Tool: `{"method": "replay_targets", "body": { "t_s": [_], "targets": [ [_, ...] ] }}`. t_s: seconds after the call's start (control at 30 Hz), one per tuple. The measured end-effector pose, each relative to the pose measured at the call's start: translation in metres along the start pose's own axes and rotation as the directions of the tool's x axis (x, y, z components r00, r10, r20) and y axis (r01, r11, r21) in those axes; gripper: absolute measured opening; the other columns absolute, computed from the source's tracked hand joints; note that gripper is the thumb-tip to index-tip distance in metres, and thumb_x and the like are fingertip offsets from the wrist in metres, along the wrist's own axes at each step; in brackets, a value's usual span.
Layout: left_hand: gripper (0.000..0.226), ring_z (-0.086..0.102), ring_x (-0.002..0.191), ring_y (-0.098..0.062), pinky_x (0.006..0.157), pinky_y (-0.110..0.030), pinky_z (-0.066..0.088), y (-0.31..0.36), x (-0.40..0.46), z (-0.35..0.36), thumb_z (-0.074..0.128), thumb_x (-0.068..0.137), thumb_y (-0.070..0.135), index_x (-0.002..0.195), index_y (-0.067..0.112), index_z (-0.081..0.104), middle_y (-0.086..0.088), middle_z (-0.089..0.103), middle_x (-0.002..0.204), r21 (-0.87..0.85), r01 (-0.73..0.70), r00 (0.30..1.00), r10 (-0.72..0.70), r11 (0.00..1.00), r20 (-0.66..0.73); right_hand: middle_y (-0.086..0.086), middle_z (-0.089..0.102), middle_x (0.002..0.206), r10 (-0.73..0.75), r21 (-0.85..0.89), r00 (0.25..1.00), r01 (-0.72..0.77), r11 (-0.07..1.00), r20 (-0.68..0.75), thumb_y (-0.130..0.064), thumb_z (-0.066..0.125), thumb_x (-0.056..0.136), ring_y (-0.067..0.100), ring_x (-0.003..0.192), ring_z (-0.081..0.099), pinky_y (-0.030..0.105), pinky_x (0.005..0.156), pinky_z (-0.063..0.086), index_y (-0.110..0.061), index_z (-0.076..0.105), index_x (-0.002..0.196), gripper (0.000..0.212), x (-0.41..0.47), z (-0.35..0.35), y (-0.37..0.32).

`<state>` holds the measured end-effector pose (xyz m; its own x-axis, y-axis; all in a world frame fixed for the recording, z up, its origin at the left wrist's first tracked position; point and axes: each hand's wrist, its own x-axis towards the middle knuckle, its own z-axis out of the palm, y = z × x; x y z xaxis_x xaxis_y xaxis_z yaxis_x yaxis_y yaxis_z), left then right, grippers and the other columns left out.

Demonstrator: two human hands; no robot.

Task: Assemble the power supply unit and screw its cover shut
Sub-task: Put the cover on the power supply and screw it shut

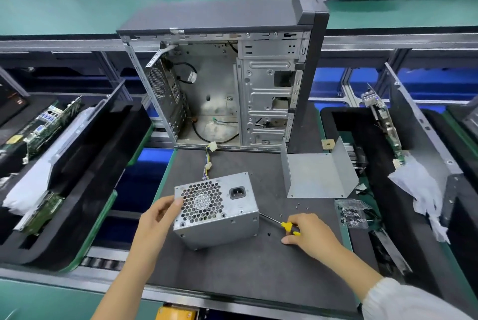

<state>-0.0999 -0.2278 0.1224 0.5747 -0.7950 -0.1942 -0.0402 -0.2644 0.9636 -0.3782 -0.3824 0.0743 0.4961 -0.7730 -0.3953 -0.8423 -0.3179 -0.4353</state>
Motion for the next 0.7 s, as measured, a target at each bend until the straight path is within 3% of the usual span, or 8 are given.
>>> {"method": "replay_targets", "body": {
  "t_s": [0.17, 0.23, 0.33, 0.43, 0.5, 0.57, 0.63, 0.7],
  "targets": [
    [0.048, 0.052, 0.070, -0.020, 0.080, -0.038, 0.040, -0.003, -0.004, -0.005, 0.065, 0.083, 0.057, 0.082, 0.009, 0.065, -0.026, 0.055, 0.081, 0.023, 0.054, 0.998, -0.055, 0.998, 0.037, -0.001, 0.053, 0.082, -0.001, -0.137, 0.999, 0.006, 0.991, 0.036, -0.038, 0.066, 0.084, 0.021, 0.072, 0.047, 0.023, 0.050, 0.028, -0.019, 0.051, 0.078, 0.025, -0.003, 0.003, -0.003],
    [0.056, 0.049, 0.066, -0.018, 0.079, -0.038, 0.040, -0.001, -0.005, -0.007, 0.068, 0.081, 0.059, 0.071, 0.005, 0.055, -0.016, 0.048, 0.070, 0.014, 0.082, 0.995, -0.083, 0.997, 0.047, -0.003, 0.051, 0.076, -0.011, -0.089, 1.000, 0.013, 0.996, 0.027, -0.036, 0.065, 0.084, 0.018, 0.069, 0.045, 0.023, 0.051, 0.028, -0.020, 0.049, 0.071, 0.027, -0.007, 0.001, -0.002],
    [0.047, 0.052, 0.068, -0.015, 0.074, -0.032, 0.044, 0.001, -0.007, -0.010, 0.070, 0.082, 0.053, 0.063, 0.014, 0.053, -0.004, 0.051, 0.070, -0.033, 0.088, 0.993, -0.085, 0.996, 0.078, -0.007, 0.046, 0.061, 0.002, 0.081, 0.997, 0.004, 0.997, -0.079, -0.027, 0.068, 0.084, 0.017, 0.063, 0.044, 0.016, 0.051, 0.030, -0.025, 0.044, 0.061, 0.033, -0.015, -0.014, -0.004],
    [0.051, 0.060, 0.080, -0.018, 0.076, -0.029, 0.049, 0.000, -0.009, -0.014, 0.068, 0.082, 0.049, 0.070, 0.002, 0.055, -0.008, 0.066, 0.082, -0.127, 0.105, 0.984, -0.085, 0.986, 0.156, -0.005, 0.051, 0.049, 0.030, 0.226, 0.976, 0.020, 0.974, -0.216, -0.021, 0.069, 0.084, 0.012, 0.051, 0.048, 0.017, 0.051, 0.035, -0.016, 0.059, 0.061, 0.026, -0.021, -0.032, -0.014],
    [0.055, 0.061, 0.086, -0.022, 0.086, -0.037, 0.047, 0.000, -0.010, -0.017, 0.067, 0.087, 0.046, 0.079, -0.008, 0.059, -0.011, 0.070, 0.091, -0.150, 0.127, 0.977, -0.097, 0.980, 0.192, -0.009, 0.051, 0.043, 0.050, 0.350, 0.963, 0.047, 0.936, -0.263, -0.021, 0.066, 0.086, 0.005, 0.041, 0.042, 0.016, 0.045, 0.032, -0.011, 0.064, 0.064, 0.024, -0.025, -0.042, -0.026],
    [0.042, 0.065, 0.091, -0.023, 0.092, -0.040, 0.047, 0.001, -0.010, -0.019, 0.061, 0.093, 0.037, 0.086, -0.004, 0.069, -0.013, 0.074, 0.099, -0.164, 0.149, 0.971, -0.112, 0.975, 0.212, -0.008, 0.045, 0.045, 0.039, 0.461, 0.961, 0.096, 0.882, -0.274, -0.025, 0.064, 0.087, 0.006, 0.043, 0.035, 0.017, 0.047, 0.027, -0.009, 0.060, 0.066, 0.027, -0.028, -0.052, -0.041],
    [0.035, 0.068, 0.091, -0.020, 0.082, -0.029, 0.054, 0.003, -0.010, -0.018, 0.059, 0.094, 0.031, 0.087, 0.000, 0.074, -0.013, 0.075, 0.099, -0.185, 0.161, 0.965, -0.116, 0.969, 0.235, 0.000, 0.039, 0.057, -0.005, 0.499, 0.960, 0.151, 0.853, -0.281, -0.029, 0.065, 0.087, 0.014, 0.054, 0.033, 0.026, 0.054, 0.027, -0.010, 0.057, 0.069, 0.027, -0.031, -0.058, -0.058],
    [0.034, 0.069, 0.088, -0.017, 0.074, -0.022, 0.053, 0.004, -0.008, -0.018, 0.059, 0.094, 0.029, 0.085, 0.001, 0.075, -0.011, 0.076, 0.097, -0.185, 0.166, 0.961, -0.117, 0.969, 0.249, 0.000, 0.039, 0.059, -0.046, 0.499, 0.954, 0.196, 0.844, -0.297, -0.030, 0.067, 0.086, 0.012, 0.054, 0.035, 0.023, 0.053, 0.029, -0.018, 0.059, 0.068, 0.023, -0.035, -0.060, -0.078]
  ]
}}
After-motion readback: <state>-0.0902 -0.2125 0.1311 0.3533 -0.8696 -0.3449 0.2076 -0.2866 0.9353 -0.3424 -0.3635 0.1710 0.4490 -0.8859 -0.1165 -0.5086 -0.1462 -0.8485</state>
